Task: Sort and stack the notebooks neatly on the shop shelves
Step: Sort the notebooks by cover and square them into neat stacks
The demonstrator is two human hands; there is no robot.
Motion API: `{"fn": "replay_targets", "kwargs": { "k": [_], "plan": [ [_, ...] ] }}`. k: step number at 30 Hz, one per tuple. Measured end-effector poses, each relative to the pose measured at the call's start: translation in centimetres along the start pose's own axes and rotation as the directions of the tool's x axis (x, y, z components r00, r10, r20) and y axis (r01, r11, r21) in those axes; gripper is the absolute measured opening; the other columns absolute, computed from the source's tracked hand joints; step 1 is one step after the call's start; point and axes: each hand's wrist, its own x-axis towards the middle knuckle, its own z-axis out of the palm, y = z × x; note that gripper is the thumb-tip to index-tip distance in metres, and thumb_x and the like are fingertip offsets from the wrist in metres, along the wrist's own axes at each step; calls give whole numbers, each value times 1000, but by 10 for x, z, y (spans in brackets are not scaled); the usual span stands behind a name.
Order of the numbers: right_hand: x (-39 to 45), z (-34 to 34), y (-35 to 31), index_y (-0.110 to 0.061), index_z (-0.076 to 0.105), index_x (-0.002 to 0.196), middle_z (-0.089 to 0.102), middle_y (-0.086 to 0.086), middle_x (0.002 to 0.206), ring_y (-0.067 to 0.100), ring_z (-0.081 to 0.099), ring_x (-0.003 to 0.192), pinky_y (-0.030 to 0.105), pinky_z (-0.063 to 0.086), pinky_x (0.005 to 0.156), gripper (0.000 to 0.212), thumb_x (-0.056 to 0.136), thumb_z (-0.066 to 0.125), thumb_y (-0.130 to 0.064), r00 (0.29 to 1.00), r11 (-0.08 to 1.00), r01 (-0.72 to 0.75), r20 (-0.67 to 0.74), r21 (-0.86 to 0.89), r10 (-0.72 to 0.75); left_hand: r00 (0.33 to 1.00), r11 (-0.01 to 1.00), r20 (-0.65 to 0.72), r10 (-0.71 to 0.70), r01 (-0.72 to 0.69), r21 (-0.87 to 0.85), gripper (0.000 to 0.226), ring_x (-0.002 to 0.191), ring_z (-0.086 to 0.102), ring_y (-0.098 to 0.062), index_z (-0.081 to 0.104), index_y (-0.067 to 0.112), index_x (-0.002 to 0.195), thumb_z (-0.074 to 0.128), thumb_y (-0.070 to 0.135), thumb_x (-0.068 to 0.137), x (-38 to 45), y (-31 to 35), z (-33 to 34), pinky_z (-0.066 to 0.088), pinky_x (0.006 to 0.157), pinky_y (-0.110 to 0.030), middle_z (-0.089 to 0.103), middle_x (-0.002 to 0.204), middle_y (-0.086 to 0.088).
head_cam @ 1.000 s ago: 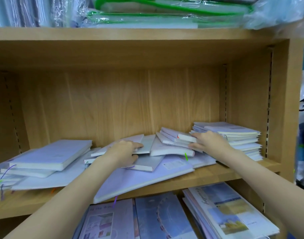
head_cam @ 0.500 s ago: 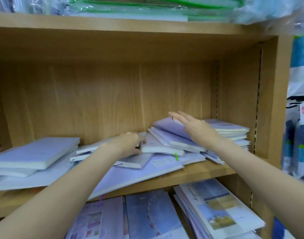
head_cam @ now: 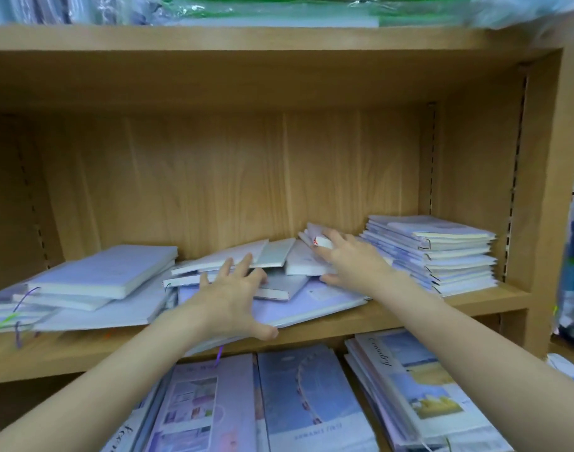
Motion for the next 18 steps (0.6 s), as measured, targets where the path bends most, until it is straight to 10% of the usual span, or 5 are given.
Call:
{"fn": "replay_targets", "kwargs": {
  "k": [5, 9, 13, 18],
  "plan": [
    [-2, -7, 7, -14, 58, 123, 42, 16, 130, 36, 50, 107, 44, 45, 84, 41, 84, 62, -26, 992, 997, -33, -120, -70, 24, 993, 996, -88, 76, -80, -43, 83, 143, 14, -20, 49, 37, 119, 52, 76, 47, -3, -25, -4, 24, 111, -48, 11, 156, 7],
    [2, -10, 1, -7, 72, 67, 62, 20, 100, 42, 60, 91, 65, 46, 76, 45, 27, 89, -19, 954, 983, -77, -299, -166, 25, 991, 995, -127, 39, -50, -85, 99, 135, 30, -15, 55, 44, 116, 45, 89, 28, -12, -60, -17, 27, 109, -43, 20, 153, 12],
    [13, 8, -22, -12, 76, 81, 62, 10, 112, 33, 58, 106, 56, 42, 93, 35, 49, 85, -25, 972, 988, -14, -235, -153, -23, 1000, 1000, -22, 14, -14, -18, 84, 141, 17, -22, 53, 39, 123, 75, 70, 48, -6, -57, -13, 24, 110, -49, 10, 156, 3],
    [29, -27, -18, 1, 63, 111, 46, 10, 137, 29, 34, 130, 44, 19, 111, 32, 91, 55, -23, 912, 964, -60, -379, 259, 159, 994, 993, -53, -98, 94, -65, 71, 137, 14, -35, 54, 38, 125, 74, 62, 61, 3, -41, -5, 24, 111, -49, 7, 155, -7]
  ]
}}
